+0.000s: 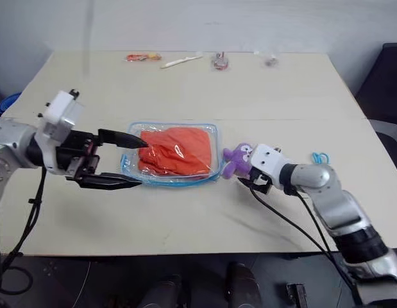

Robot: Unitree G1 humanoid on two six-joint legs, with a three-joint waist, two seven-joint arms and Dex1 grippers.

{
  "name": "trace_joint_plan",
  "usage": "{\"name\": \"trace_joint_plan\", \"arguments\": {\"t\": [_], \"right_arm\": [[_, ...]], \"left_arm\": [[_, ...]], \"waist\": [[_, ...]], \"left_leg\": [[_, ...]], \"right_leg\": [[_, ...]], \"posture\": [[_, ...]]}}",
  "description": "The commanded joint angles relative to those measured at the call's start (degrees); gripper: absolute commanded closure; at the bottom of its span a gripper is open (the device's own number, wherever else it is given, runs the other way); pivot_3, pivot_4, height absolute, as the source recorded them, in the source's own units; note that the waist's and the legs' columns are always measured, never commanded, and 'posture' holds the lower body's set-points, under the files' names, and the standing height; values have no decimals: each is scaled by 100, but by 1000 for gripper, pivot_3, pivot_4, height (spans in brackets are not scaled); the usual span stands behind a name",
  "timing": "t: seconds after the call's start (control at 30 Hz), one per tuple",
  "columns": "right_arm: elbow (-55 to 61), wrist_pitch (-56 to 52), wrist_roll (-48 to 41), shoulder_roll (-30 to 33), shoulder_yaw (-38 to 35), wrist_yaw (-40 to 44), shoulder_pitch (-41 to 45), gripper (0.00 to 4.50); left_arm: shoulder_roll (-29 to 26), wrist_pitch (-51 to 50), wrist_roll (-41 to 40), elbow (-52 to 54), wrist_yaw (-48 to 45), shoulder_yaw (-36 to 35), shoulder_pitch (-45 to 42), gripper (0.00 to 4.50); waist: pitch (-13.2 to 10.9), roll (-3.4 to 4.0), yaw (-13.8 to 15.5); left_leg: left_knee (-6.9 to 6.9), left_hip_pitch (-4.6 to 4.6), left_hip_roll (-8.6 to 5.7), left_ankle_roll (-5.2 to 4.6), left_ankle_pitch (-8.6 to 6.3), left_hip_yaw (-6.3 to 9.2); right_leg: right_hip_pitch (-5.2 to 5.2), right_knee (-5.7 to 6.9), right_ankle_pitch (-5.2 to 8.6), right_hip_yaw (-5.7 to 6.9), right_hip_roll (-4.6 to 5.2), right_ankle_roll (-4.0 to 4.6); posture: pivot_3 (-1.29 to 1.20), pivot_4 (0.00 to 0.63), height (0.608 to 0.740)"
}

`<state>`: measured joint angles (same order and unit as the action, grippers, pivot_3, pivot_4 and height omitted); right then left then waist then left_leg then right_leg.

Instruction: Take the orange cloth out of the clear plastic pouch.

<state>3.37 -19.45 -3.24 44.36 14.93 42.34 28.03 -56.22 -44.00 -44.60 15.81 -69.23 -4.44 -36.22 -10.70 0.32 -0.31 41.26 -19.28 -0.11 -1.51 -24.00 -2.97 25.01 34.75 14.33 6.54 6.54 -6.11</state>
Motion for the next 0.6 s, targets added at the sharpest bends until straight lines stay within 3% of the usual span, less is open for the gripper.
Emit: {"name": "trace_joint_plan", "arguments": {"t": [0.03, 0.1, 0.47, 0.6], "right_arm": [[-279, 399, 332, -70, 15, 25, 121, 185], [-376, 488, 336, -149, -27, 78, 139, 605], [66, 440, 335, -52, -358, 371, -156, 4349], [995, -346, -88, 247, -669, 771, -540, 4476]], "left_arm": [[7, 102, 37, 197, 53, -98, -120, 2], [20, 186, 95, 203, 75, -75, -95, 0], [121, 340, 251, 241, 108, -42, -55, 0], [195, 395, 309, 179, 78, 46, -135, 0]], "waist": [[0, 0, -2], [0, 0, -1], [0, 0, 16], [0, 1, 48]], "left_leg": [[0, 1, 2, 1, 0, 1], [0, 1, 4, 2, 1, 3], [2, 0, 9, 3, 0, 5], [2, -2, 9, 2, 0, 11]], "right_leg": [[0, 0, 0, 0, 0, 0], [0, -1, 0, 0, 0, 1], [-2, 0, 0, 0, 2, 1], [-2, 0, 0, 1, 4, 1]], "posture": [[0, 150, 740], [0, 150, 740], [0, 150, 740], [0, 150, 740]]}}
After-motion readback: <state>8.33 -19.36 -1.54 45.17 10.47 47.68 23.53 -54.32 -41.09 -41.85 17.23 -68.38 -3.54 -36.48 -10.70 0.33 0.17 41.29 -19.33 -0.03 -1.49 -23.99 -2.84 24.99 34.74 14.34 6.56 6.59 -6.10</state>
